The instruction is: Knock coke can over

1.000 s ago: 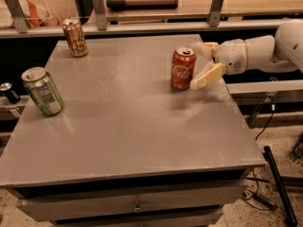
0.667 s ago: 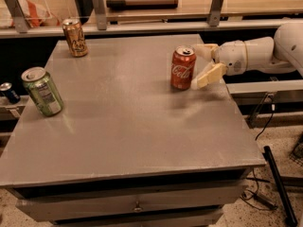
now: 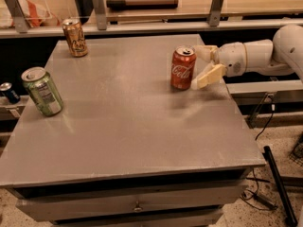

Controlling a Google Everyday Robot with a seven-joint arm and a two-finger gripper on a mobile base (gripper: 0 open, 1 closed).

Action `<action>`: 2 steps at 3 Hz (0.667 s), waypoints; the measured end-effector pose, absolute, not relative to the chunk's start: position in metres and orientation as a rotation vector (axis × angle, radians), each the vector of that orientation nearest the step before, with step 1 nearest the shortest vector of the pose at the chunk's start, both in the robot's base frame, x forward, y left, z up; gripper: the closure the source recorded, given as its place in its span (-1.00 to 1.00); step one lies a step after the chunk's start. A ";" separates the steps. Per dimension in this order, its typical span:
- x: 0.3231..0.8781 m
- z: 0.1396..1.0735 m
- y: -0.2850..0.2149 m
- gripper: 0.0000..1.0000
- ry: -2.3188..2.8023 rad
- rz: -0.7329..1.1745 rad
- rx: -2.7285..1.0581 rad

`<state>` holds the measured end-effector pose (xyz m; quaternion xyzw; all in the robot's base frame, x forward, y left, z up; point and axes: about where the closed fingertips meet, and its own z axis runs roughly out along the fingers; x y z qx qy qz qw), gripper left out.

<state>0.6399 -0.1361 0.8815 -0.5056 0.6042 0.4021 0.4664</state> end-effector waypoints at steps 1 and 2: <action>0.637 0.882 -0.132 -1.00 1.467 0.987 -1.237; 0.634 0.879 -0.126 -0.68 1.455 0.981 -1.235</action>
Offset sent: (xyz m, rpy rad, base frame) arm -0.0095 0.0131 -0.0054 0.0234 -0.0396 -0.0155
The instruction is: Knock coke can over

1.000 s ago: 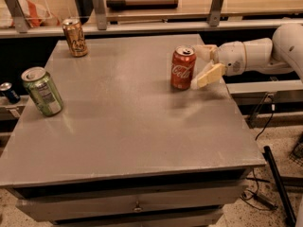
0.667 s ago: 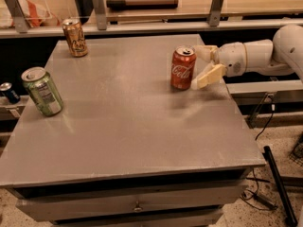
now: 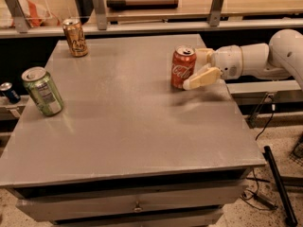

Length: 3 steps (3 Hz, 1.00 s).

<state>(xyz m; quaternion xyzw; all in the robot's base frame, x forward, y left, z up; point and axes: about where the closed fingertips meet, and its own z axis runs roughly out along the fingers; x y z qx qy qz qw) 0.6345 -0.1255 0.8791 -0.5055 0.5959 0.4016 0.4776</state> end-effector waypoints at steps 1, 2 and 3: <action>0.633 0.877 -0.119 -0.22 1.447 0.979 -1.233; 0.633 0.875 -0.114 0.25 1.439 0.978 -1.229; 0.635 0.877 -0.114 0.72 1.427 0.969 -1.218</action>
Offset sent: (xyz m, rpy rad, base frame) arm -0.0012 0.0092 -0.0055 0.0173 -0.0207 -0.0139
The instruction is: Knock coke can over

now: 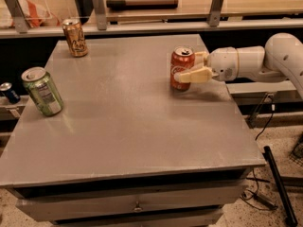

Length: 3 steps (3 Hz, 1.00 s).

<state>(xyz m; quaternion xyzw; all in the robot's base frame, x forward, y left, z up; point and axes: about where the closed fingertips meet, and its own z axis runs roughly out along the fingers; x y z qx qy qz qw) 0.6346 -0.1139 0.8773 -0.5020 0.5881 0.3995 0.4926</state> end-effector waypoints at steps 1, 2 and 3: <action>0.635 0.895 -0.124 1.00 1.395 0.893 -1.223; 0.630 0.924 -0.134 1.00 1.338 0.740 -1.288; 0.614 0.947 -0.127 1.00 1.226 0.564 -1.476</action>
Offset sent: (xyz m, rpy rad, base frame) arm -0.0113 -0.0396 0.0856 -0.1635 -0.3825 -0.0906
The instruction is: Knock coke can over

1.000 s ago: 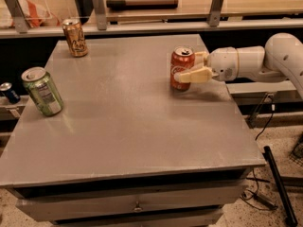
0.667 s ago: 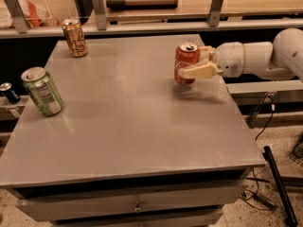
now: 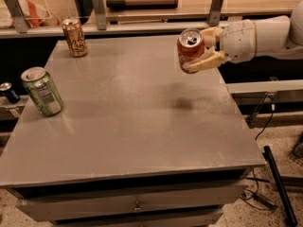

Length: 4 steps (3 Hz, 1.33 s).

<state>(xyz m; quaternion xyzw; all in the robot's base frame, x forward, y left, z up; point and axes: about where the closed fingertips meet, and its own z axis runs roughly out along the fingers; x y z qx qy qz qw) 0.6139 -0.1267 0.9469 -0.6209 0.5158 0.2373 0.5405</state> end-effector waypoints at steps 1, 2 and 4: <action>0.591 0.953 -0.104 1.00 1.088 0.371 -1.744; 0.574 0.945 -0.082 1.00 0.952 0.146 -2.025; 0.559 0.907 -0.049 1.00 0.754 -0.234 -2.433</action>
Offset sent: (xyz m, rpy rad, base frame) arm -0.0522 0.0582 -0.0074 -0.8254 -0.5691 0.3559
